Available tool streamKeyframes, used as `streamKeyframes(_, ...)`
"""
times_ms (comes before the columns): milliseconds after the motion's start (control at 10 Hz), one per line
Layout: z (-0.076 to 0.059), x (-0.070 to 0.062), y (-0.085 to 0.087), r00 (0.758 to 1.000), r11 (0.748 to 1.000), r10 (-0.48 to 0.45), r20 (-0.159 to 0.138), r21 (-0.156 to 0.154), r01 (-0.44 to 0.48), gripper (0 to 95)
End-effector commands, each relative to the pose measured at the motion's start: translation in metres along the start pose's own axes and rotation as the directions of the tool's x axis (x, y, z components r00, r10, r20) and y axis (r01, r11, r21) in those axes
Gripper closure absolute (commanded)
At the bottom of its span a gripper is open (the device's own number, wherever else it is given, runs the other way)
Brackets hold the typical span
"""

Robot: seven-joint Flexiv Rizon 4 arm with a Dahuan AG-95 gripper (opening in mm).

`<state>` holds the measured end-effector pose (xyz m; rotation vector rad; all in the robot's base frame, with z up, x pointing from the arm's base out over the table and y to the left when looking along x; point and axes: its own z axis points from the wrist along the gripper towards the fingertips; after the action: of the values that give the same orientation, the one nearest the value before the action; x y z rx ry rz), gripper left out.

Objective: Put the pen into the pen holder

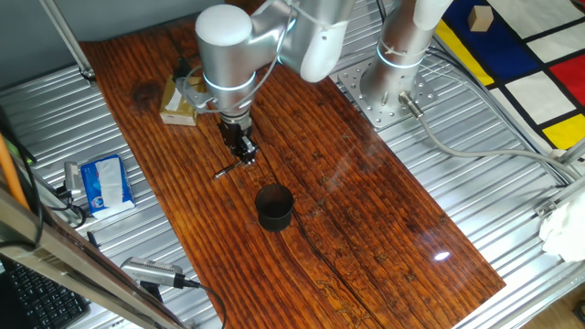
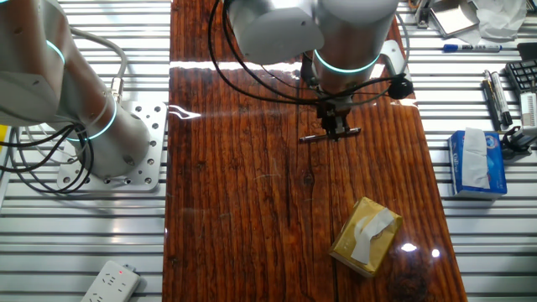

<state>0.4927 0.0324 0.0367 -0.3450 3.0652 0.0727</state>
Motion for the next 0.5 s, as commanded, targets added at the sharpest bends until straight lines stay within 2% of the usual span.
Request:
streamKeyframes(100, -0.0011, 0.0000, 0.0002, 1.000, 1.000, -0.007, 0.000, -0.001, 0.007, 57.0)
streamKeyframes(500, -0.0011, 0.0000, 0.0002, 1.000, 1.000, -0.021, -0.006, -0.001, 0.021, 57.0)
